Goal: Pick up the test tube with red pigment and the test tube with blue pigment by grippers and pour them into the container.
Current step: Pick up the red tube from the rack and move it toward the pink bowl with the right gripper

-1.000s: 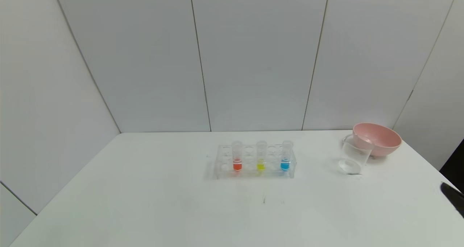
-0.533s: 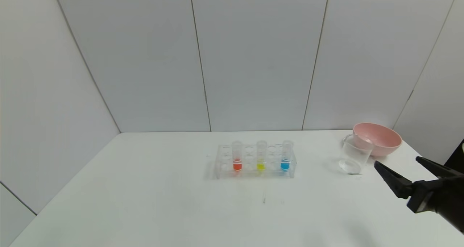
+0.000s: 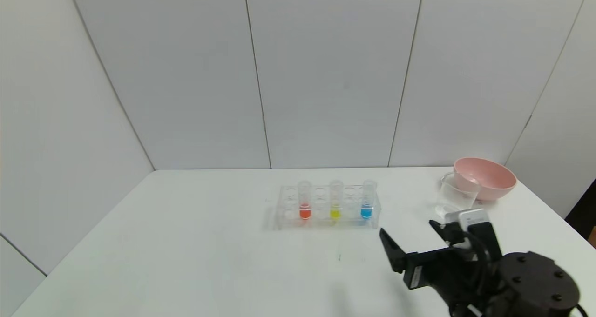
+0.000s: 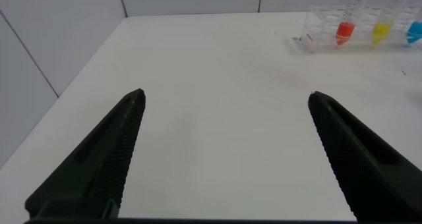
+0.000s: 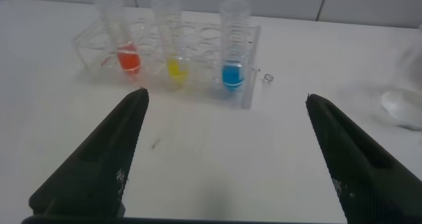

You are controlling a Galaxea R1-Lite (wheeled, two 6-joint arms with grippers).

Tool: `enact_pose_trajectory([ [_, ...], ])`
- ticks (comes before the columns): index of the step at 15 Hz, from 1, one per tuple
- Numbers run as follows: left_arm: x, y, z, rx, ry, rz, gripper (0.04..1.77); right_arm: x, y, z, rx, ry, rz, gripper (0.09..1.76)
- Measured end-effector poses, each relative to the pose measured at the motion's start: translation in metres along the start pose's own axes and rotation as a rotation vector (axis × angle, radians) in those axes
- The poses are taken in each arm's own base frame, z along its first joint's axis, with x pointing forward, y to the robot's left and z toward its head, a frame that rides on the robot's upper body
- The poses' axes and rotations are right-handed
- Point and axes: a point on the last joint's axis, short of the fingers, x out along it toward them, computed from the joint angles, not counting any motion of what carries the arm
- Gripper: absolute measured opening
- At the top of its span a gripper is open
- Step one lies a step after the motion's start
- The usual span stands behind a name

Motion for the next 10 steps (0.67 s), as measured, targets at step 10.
enact_pose_trajectory([
  [10, 0.0, 0.0, 0.0, 0.0, 0.0, 0.0, 1.76, 0.054, 0.085, -0.018, -0.022, 0.031, 0.192, 1.71],
])
